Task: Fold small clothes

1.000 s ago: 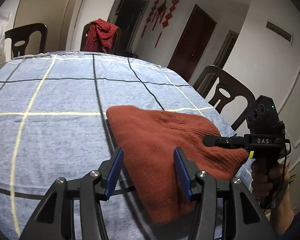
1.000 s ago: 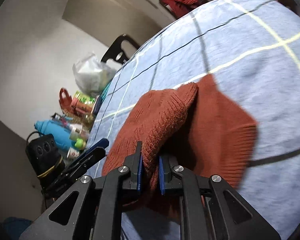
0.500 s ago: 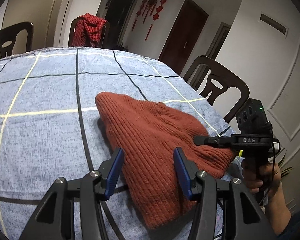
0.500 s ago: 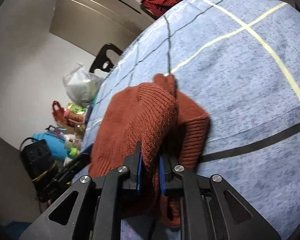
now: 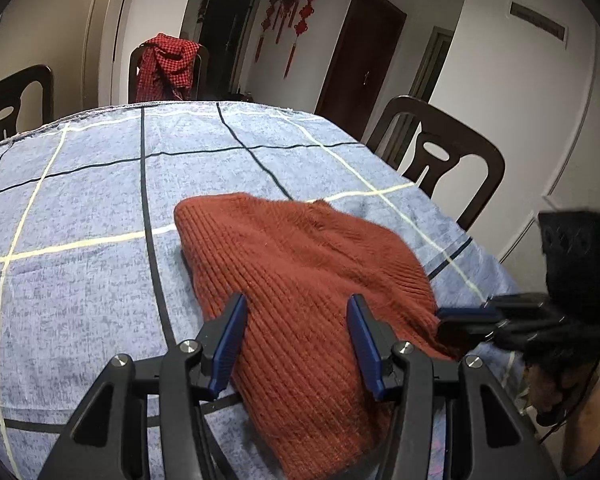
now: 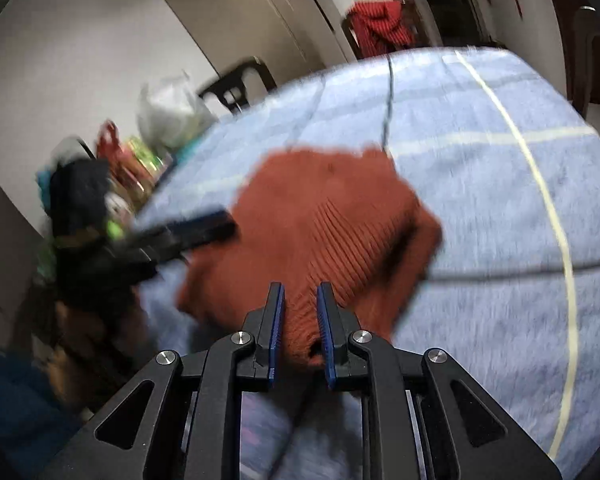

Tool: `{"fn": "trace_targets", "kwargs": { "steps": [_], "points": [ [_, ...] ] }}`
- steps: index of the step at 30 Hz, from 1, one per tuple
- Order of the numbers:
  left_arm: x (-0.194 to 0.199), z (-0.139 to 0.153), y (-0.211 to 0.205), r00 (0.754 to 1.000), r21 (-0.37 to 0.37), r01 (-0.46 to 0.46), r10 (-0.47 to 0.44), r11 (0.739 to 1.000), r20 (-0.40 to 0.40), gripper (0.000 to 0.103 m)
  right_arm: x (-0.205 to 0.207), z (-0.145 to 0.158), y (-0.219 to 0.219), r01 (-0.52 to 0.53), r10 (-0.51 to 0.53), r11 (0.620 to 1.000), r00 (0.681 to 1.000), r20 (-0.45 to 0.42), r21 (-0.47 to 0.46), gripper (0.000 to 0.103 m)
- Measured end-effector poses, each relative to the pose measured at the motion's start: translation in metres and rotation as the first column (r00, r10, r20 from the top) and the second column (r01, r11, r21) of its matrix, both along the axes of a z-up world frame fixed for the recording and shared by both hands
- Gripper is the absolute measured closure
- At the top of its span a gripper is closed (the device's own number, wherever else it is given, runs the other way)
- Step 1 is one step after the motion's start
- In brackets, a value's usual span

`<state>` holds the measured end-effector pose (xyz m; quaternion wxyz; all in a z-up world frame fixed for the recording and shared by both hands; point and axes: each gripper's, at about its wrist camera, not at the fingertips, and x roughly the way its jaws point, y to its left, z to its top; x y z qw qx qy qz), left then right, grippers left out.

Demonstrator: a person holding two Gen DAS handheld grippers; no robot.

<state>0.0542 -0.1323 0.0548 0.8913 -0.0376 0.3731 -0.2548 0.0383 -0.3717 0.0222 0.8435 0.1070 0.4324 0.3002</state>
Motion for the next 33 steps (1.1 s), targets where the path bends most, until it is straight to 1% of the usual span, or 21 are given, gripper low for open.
{"fn": "trace_targets", "kwargs": {
  "steps": [1, 2, 3, 4, 8, 10, 13, 15, 18, 19, 21, 24, 26, 29, 33],
  "points": [
    [-0.001, -0.002, 0.000, 1.000, 0.002, 0.001, -0.001, 1.000, 0.000, 0.050, 0.000, -0.006, -0.003, 0.007, -0.007, 1.000, 1.000, -0.001, -0.004, 0.092],
    [-0.001, -0.005, 0.001, 1.000, 0.008, -0.002, 0.002, 1.000, 0.001, 0.050, -0.002, -0.009, -0.010, 0.012, -0.013, 0.999, 1.000, 0.009, 0.043, 0.092],
    [-0.002, -0.007, 0.000, 1.000, 0.017, -0.003, 0.003, 1.000, 0.004, 0.050, -0.001, -0.012, -0.016, 0.023, -0.022, 0.997, 1.000, -0.010, 0.080, 0.093],
    [-0.003, -0.009, 0.000, 1.000, 0.025, -0.005, 0.005, 1.000, 0.009, 0.050, 0.000, -0.013, -0.018, 0.027, -0.026, 0.995, 1.000, -0.016, 0.094, 0.093],
    [-0.001, -0.009, 0.002, 1.000, 0.031, -0.009, 0.009, 0.999, 0.000, 0.050, 0.002, 0.001, -0.009, 0.015, -0.015, 1.000, 1.000, 0.004, 0.023, 0.093],
    [0.003, -0.004, 0.004, 1.000, 0.023, -0.006, 0.007, 1.000, -0.012, 0.050, 0.006, 0.011, -0.009, 0.028, -0.029, 0.999, 0.999, 0.023, 0.031, 0.092],
    [0.011, 0.005, 0.004, 1.000, 0.011, -0.016, 0.016, 1.000, 0.007, 0.050, 0.020, 0.024, -0.011, 0.070, -0.074, 0.996, 0.995, 0.065, 0.058, 0.090],
    [0.016, 0.007, 0.002, 1.000, 0.012, -0.021, 0.021, 1.000, 0.011, 0.050, 0.032, 0.018, -0.005, 0.098, -0.100, 0.994, 0.994, 0.042, 0.043, 0.090],
    [0.024, -0.009, -0.003, 0.999, 0.026, -0.023, 0.024, 0.999, -0.038, 0.050, 0.050, -0.005, -0.001, 0.118, -0.119, 0.992, 0.993, -0.015, -0.032, 0.090],
    [0.023, -0.015, -0.003, 0.999, 0.033, -0.034, 0.035, 0.999, -0.035, 0.049, 0.049, -0.007, -0.004, 0.127, -0.127, 0.992, 0.992, 0.010, -0.009, 0.090],
    [0.019, -0.016, -0.003, 0.999, 0.026, -0.037, 0.038, 0.999, -0.018, 0.049, 0.048, -0.008, -0.010, 0.132, -0.132, 0.991, 0.991, 0.002, 0.012, 0.091],
    [0.021, -0.016, -0.002, 0.999, 0.023, -0.034, 0.035, 0.999, -0.029, 0.049, 0.050, -0.007, -0.013, 0.133, -0.133, 0.991, 0.991, -0.011, 0.013, 0.091],
    [0.023, -0.014, -0.003, 0.999, 0.033, -0.028, 0.029, 0.999, -0.031, 0.049, 0.053, -0.001, -0.011, 0.139, -0.139, 0.990, 0.990, -0.003, -0.006, 0.091],
    [0.025, -0.009, -0.004, 0.999, 0.032, -0.026, 0.027, 0.999, -0.035, 0.049, 0.050, 0.014, -0.009, 0.155, -0.154, 0.988, 0.987, 0.047, -0.019, 0.090],
    [0.020, 0.002, -0.001, 1.000, 0.007, -0.022, 0.022, 1.000, -0.012, 0.049, 0.048, 0.025, -0.004, 0.140, -0.139, 0.990, 0.987, 0.079, -0.009, 0.090]
  ]
}}
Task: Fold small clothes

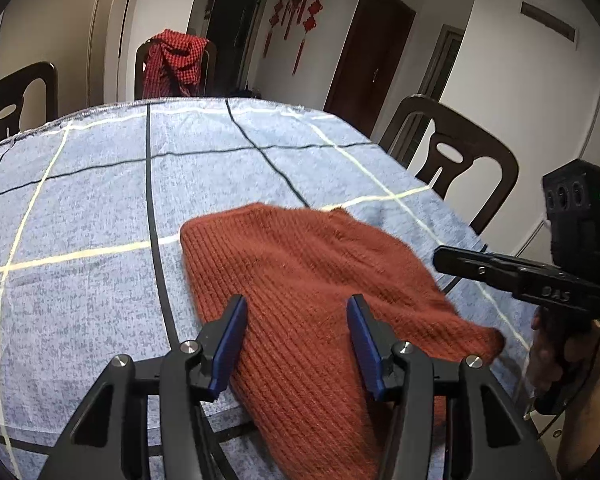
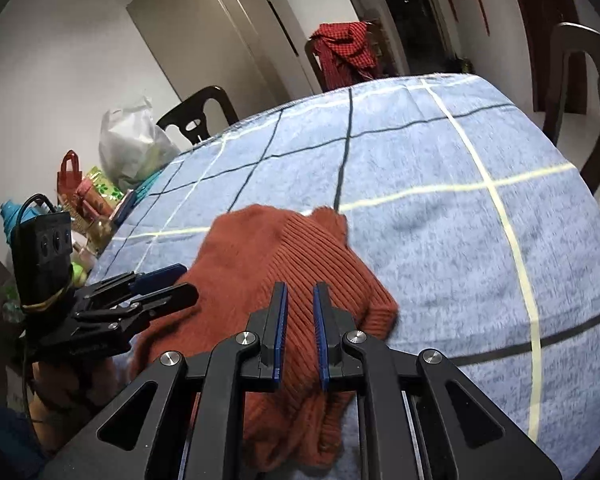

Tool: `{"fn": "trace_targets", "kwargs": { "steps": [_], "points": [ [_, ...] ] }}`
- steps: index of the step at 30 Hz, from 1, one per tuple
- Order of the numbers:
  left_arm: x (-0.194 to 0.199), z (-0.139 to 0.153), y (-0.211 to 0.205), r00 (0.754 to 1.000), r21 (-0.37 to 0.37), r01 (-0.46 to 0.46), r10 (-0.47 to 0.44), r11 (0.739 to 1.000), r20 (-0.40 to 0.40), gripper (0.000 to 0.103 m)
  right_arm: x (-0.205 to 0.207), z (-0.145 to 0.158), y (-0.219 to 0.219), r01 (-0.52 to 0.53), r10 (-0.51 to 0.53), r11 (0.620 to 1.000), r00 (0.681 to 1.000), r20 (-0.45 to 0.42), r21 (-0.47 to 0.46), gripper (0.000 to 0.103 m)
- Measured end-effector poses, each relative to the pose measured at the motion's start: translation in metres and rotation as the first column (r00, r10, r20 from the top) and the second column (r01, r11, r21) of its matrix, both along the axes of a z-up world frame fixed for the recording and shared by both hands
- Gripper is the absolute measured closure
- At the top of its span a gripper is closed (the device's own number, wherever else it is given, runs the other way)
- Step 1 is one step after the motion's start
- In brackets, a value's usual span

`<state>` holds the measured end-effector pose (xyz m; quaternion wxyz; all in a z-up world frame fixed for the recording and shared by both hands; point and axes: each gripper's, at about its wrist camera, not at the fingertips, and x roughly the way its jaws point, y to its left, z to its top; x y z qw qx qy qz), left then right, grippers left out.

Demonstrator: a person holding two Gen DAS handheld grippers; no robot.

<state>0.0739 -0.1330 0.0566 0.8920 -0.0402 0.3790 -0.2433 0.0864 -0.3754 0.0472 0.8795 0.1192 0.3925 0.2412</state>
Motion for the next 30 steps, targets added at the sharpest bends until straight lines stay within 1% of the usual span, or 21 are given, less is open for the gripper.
{"fn": "trace_targets", "kwargs": {
  "steps": [2, 5, 6, 8, 11, 13, 15, 17, 20, 22, 23, 24, 26, 30],
  "points": [
    [0.001, 0.001, -0.002, 1.000, 0.000, 0.003, -0.003, 1.000, 0.001, 0.049, 0.006, -0.003, 0.004, -0.001, 0.001, 1.000, 1.000, -0.005, -0.026, 0.090],
    [0.004, -0.006, -0.008, 1.000, 0.024, 0.008, -0.008, 1.000, -0.014, 0.049, 0.023, -0.025, 0.010, -0.001, -0.006, 0.996, 0.997, -0.071, -0.090, 0.090],
    [0.004, -0.008, -0.009, 1.000, 0.035, 0.007, -0.007, 0.999, -0.015, 0.049, 0.026, -0.030, 0.007, 0.001, -0.006, 0.997, 0.998, -0.070, -0.072, 0.090],
    [0.002, -0.006, -0.005, 1.000, 0.029, 0.006, -0.006, 1.000, -0.018, 0.049, 0.023, -0.026, 0.004, 0.003, -0.008, 0.998, 0.997, -0.071, -0.066, 0.089],
    [-0.009, 0.004, 0.004, 1.000, -0.002, 0.006, -0.006, 1.000, -0.010, 0.049, 0.005, -0.010, 0.004, 0.001, -0.002, 0.995, 1.000, -0.008, -0.098, 0.088],
    [-0.021, 0.009, 0.009, 1.000, -0.001, 0.004, -0.004, 1.000, 0.008, 0.049, -0.011, -0.001, 0.004, -0.024, 0.027, 0.995, 0.999, 0.024, -0.095, 0.088],
    [-0.033, 0.011, 0.013, 1.000, -0.004, 0.003, -0.003, 1.000, 0.010, 0.049, -0.031, 0.006, 0.006, -0.053, 0.058, 0.994, 0.997, 0.052, -0.095, 0.088],
    [-0.042, 0.011, 0.014, 1.000, -0.001, 0.006, -0.006, 1.000, 0.013, 0.049, -0.046, 0.008, 0.008, -0.071, 0.079, 0.992, 0.994, 0.070, -0.109, 0.089],
    [-0.053, 0.003, 0.012, 1.000, 0.031, -0.002, 0.002, 1.000, 0.007, 0.049, -0.060, -0.001, 0.013, -0.081, 0.090, 0.986, 0.994, 0.056, -0.147, 0.089],
    [-0.053, -0.008, 0.012, 1.000, 0.038, -0.009, 0.010, 0.999, -0.028, 0.049, -0.060, -0.015, 0.012, -0.072, 0.076, 0.982, 0.997, 0.020, -0.172, 0.089],
    [-0.052, -0.013, 0.011, 0.999, 0.037, -0.010, 0.012, 0.999, -0.044, 0.049, -0.058, -0.020, 0.010, -0.068, 0.070, 0.984, 0.997, 0.009, -0.165, 0.089],
    [-0.051, -0.018, 0.010, 0.998, 0.041, -0.013, 0.015, 0.999, -0.059, 0.049, -0.057, -0.023, 0.006, -0.061, 0.063, 0.989, 0.998, 0.007, -0.137, 0.089],
    [-0.053, -0.024, 0.009, 0.997, 0.043, -0.016, 0.019, 0.999, -0.069, 0.049, -0.057, -0.024, 0.004, -0.051, 0.052, 0.991, 0.999, -0.001, -0.121, 0.089],
    [-0.051, -0.029, 0.011, 0.995, 0.017, -0.032, 0.033, 0.999, -0.096, 0.049, -0.057, -0.024, 0.011, -0.058, 0.061, 0.984, 0.998, 0.016, -0.169, 0.088]
  ]
}}
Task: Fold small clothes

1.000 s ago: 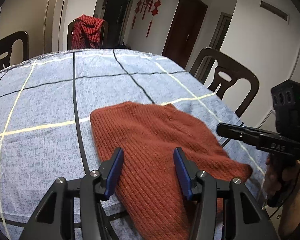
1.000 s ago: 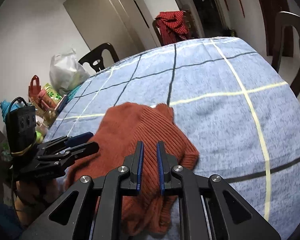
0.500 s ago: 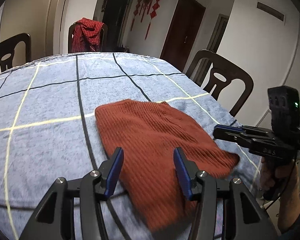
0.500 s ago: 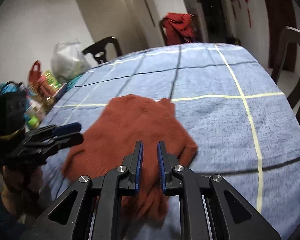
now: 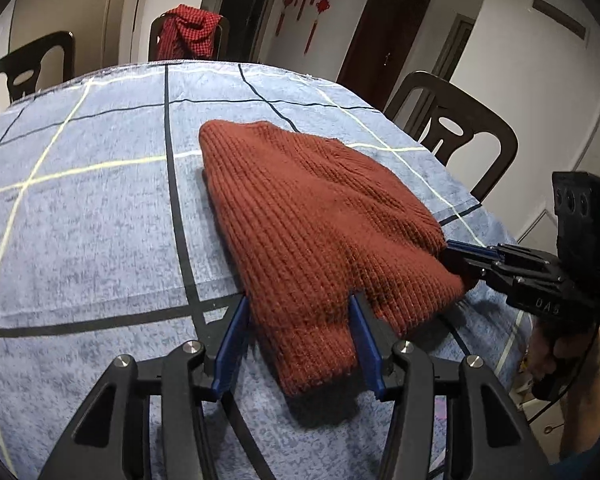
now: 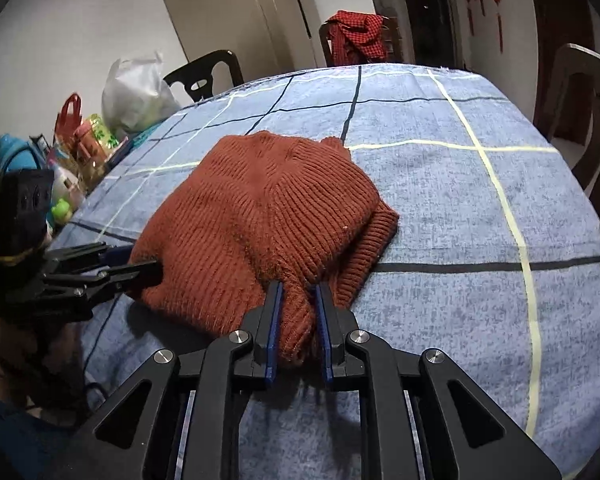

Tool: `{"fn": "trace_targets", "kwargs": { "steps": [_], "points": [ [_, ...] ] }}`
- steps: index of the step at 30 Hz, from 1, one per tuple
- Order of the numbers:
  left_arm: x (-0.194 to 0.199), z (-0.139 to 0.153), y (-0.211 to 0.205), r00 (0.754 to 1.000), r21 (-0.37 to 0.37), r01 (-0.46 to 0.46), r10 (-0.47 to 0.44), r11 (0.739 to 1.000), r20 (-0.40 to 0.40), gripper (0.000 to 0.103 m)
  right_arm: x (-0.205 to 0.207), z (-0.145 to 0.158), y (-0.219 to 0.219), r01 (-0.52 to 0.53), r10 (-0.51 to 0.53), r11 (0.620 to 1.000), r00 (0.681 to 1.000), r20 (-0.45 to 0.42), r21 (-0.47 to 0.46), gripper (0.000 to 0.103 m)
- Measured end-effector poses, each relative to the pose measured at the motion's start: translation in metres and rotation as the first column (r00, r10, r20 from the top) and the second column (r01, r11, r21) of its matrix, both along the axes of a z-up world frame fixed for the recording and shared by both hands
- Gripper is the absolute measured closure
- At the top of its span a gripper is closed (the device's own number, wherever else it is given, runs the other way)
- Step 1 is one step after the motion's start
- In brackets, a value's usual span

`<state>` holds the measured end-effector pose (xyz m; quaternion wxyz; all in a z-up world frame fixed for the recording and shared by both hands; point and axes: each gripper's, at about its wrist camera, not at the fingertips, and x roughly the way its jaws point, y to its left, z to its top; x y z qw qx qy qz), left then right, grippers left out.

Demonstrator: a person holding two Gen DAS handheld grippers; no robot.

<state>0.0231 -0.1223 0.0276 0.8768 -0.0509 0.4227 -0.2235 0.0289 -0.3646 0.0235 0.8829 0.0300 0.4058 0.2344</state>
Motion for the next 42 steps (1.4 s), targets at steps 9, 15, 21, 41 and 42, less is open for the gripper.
{"fn": "trace_targets", "kwargs": {
  "steps": [9, 15, 21, 41, 42],
  "points": [
    [-0.005, 0.003, -0.001, 1.000, 0.020, -0.028, 0.028, 0.999, 0.001, 0.047, -0.002, 0.002, -0.002, 0.018, -0.018, 1.000, 1.000, -0.007, 0.008, 0.084],
    [-0.007, 0.012, -0.003, 0.999, 0.041, -0.041, 0.041, 0.998, 0.016, 0.047, -0.010, 0.010, 0.003, 0.038, -0.038, 0.999, 0.999, 0.023, -0.026, 0.084],
    [-0.011, 0.019, -0.001, 0.998, 0.056, -0.057, 0.054, 0.997, 0.038, 0.047, -0.015, 0.018, 0.003, 0.054, -0.053, 0.998, 0.998, 0.046, -0.031, 0.084],
    [-0.014, 0.025, 0.008, 0.994, 0.072, -0.102, 0.098, 0.992, 0.057, 0.047, -0.016, 0.022, 0.010, 0.052, -0.050, 0.998, 0.998, 0.048, -0.032, 0.079],
    [-0.013, 0.025, 0.008, 0.993, 0.071, -0.103, 0.099, 0.992, 0.057, 0.047, -0.015, 0.021, 0.009, 0.054, -0.053, 0.998, 0.998, 0.045, -0.031, 0.071]
  ]
}}
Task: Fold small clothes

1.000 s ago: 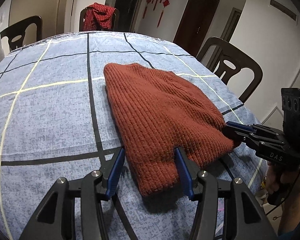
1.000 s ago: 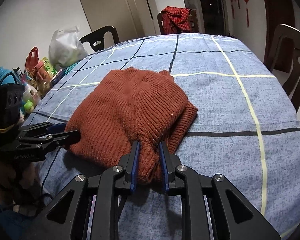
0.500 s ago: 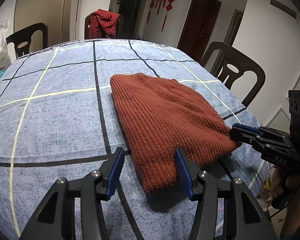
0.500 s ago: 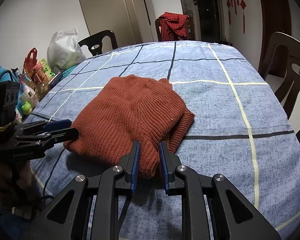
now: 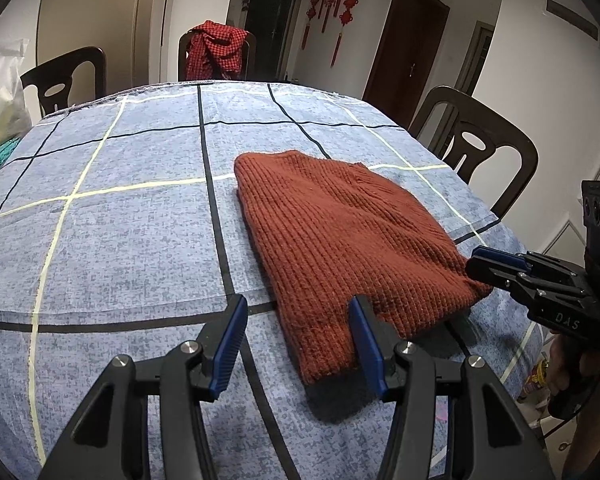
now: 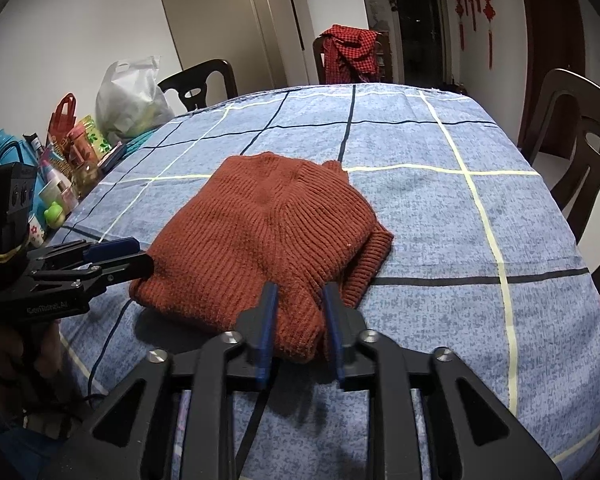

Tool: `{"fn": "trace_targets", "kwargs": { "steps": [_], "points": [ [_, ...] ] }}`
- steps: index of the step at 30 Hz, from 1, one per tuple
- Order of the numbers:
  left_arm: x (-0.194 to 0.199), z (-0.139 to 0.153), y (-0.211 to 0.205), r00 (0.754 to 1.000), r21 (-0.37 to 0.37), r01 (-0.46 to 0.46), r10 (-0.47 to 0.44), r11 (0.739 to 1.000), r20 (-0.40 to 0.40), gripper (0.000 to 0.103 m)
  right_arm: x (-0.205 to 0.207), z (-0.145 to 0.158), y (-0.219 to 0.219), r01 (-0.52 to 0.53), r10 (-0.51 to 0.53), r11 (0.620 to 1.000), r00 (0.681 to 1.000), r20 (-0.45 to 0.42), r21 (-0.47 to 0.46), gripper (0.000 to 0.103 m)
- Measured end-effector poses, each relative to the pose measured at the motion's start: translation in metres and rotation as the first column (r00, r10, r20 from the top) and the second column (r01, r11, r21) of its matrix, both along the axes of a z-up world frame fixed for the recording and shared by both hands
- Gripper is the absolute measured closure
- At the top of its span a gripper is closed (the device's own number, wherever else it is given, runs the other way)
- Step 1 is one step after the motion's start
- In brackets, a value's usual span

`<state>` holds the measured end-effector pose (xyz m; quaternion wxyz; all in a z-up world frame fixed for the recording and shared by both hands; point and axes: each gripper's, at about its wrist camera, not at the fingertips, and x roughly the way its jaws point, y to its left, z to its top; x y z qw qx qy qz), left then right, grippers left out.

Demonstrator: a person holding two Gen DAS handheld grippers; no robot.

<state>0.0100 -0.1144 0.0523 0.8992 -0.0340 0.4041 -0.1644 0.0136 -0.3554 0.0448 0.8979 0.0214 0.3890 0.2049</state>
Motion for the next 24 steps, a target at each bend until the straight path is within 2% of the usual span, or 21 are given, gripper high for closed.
{"fn": "trace_targets", "kwargs": {
  "steps": [1, 10, 15, 19, 24],
  "points": [
    [0.001, 0.000, 0.000, 1.000, -0.001, 0.001, -0.001, 1.000, -0.001, 0.047, 0.001, -0.001, -0.001, 0.002, -0.002, 1.000, 1.000, -0.003, 0.003, 0.067],
    [0.012, 0.001, 0.001, 1.000, -0.030, 0.000, 0.000, 1.000, 0.002, 0.044, 0.010, -0.005, -0.010, 0.018, -0.016, 0.999, 0.999, -0.035, 0.045, 0.067],
    [0.022, -0.002, 0.003, 1.000, -0.062, -0.001, 0.000, 0.998, -0.006, 0.043, 0.020, -0.009, -0.020, 0.039, -0.030, 0.992, 0.997, -0.074, 0.116, 0.065],
    [0.034, -0.008, 0.004, 1.000, -0.096, 0.000, -0.002, 0.995, -0.027, 0.040, 0.034, -0.018, -0.030, 0.074, -0.051, 0.979, 0.991, -0.125, 0.190, 0.054],
    [0.043, -0.014, 0.002, 0.999, -0.117, 0.012, -0.017, 0.993, -0.044, 0.037, 0.049, -0.030, -0.039, 0.115, -0.066, 0.960, 0.979, -0.191, 0.257, 0.053]
  ]
}}
